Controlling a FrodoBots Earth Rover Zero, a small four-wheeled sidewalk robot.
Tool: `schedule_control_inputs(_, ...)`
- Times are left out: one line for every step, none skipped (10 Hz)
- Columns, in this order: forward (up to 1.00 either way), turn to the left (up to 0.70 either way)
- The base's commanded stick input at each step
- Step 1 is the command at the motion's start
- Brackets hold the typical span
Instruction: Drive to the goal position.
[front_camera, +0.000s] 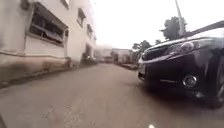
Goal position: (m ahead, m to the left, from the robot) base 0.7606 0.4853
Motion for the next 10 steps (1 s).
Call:
schedule_control_inputs(0.3,0.0)
schedule_control_inputs(0.3,0.0)
schedule_control_inputs(0.3,0.0)
schedule_control_inputs(0.3,0.0)
schedule_control_inputs(0.3,0.0)
schedule_control_inputs(0.3,0.0)
schedule_control_inputs(0.3,0.0)
schedule_control_inputs(0.3,0.0)
schedule_control_inputs(0.3,0.0)
schedule_control_inputs(0.3,0.0)
